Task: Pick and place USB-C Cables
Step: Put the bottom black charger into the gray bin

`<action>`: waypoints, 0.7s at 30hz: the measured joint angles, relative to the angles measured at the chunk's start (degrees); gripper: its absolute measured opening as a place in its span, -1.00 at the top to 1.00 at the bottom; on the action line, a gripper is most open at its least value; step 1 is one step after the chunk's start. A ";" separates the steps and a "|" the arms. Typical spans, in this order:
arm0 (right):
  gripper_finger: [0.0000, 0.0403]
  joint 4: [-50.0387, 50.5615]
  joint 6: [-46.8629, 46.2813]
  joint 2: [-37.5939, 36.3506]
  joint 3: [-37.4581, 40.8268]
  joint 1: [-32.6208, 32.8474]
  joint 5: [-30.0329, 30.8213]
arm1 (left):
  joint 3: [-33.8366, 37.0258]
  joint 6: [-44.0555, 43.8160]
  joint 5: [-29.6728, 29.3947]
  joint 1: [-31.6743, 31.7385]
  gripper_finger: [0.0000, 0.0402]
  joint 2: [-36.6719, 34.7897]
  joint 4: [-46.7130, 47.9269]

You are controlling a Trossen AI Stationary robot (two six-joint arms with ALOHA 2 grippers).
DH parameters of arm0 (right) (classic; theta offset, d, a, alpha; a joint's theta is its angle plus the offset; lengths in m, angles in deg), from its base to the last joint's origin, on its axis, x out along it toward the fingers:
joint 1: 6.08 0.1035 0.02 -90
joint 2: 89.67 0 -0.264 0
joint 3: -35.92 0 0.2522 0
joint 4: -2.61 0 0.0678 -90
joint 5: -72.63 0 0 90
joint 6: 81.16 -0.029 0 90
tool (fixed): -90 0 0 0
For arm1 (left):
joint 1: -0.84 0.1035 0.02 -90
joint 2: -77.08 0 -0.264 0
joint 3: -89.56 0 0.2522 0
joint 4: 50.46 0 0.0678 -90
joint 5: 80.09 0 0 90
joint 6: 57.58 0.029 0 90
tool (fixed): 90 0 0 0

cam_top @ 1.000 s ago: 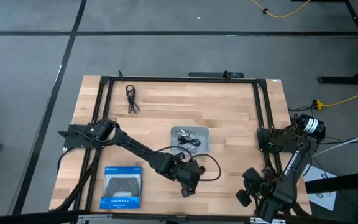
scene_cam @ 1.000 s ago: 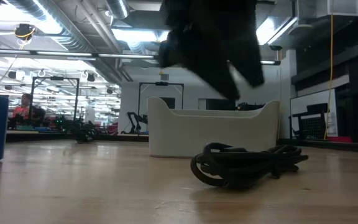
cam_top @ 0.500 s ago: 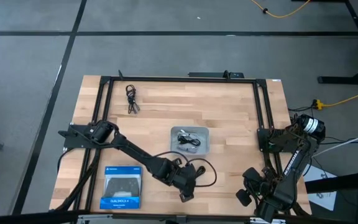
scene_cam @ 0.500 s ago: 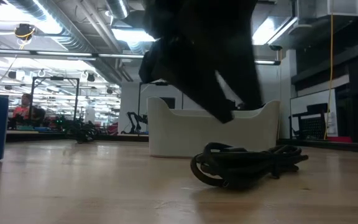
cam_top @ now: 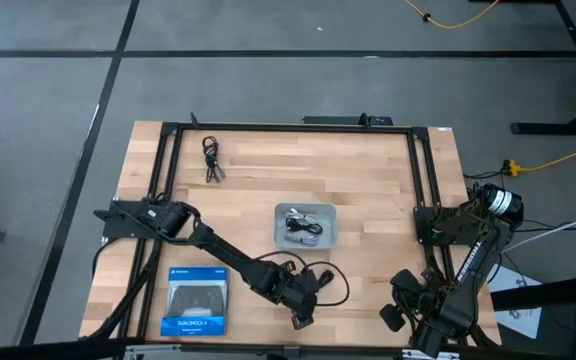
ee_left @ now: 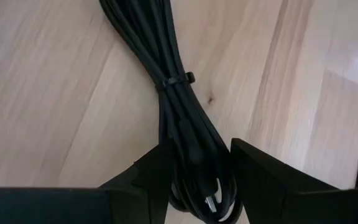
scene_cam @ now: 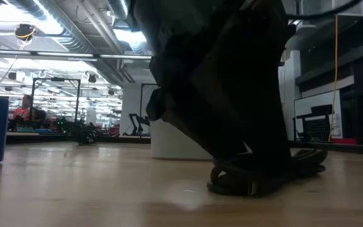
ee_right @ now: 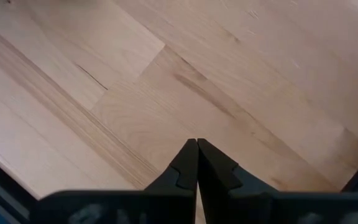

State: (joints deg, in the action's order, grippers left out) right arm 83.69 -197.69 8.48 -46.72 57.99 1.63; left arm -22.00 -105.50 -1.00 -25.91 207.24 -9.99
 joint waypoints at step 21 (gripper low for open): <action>0.96 -0.28 0.02 0.00 0.00 0.00 0.91 | -11.50 14.35 -2.90 0.48 0.91 -1.40 17.04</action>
State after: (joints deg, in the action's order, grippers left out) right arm 83.41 -197.67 8.48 -46.72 57.99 2.54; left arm -33.51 -91.15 -3.89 -25.43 205.84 7.06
